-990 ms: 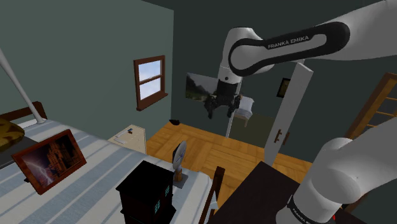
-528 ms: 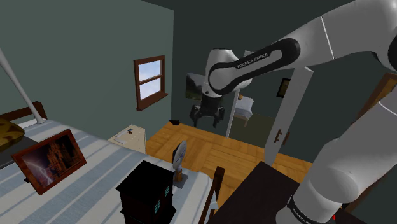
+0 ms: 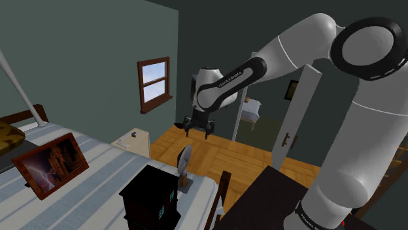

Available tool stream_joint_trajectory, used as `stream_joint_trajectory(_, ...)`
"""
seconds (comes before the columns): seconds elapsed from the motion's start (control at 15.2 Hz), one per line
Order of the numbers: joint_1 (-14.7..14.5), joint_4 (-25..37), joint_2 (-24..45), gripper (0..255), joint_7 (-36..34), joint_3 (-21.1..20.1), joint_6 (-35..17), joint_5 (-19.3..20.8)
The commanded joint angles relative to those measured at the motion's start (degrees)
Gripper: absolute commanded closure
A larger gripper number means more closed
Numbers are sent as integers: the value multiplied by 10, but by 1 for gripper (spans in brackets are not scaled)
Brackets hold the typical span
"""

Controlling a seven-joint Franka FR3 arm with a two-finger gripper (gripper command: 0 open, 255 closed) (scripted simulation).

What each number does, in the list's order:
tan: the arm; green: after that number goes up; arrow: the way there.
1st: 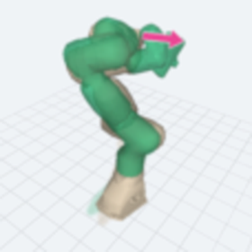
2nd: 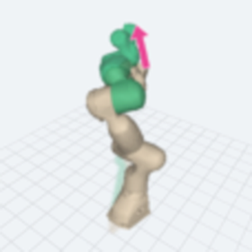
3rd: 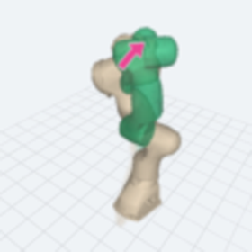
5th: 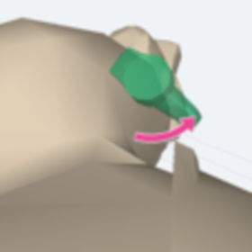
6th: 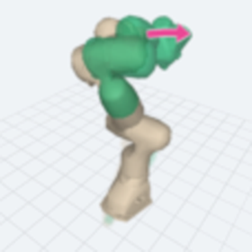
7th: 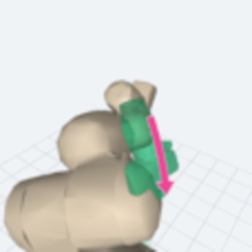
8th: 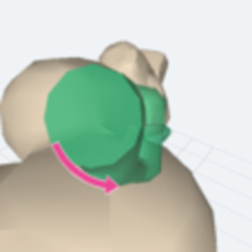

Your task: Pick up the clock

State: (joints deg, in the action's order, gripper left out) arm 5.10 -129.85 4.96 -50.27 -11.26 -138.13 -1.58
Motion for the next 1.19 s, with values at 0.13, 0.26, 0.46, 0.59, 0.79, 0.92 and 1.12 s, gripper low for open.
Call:
stream_joint_trajectory(0.13,-8,51,90,0,-67,10,-42,22)
stream_joint_trajectory(0.26,-13,83,135,0,-96,18,-57,31)
stream_joint_trajectory(0.46,-20,115,184,0,-122,29,-74,37)
stream_joint_trajectory(0.59,-22,115,196,0,-124,31,-86,39)
stream_joint_trajectory(0.79,-24,116,214,0,-125,33,-104,43)
stream_joint_trajectory(0.92,-25,117,224,0,-126,35,-113,45)
stream_joint_trajectory(1.12,-25,116,224,255,-126,35,-113,45)
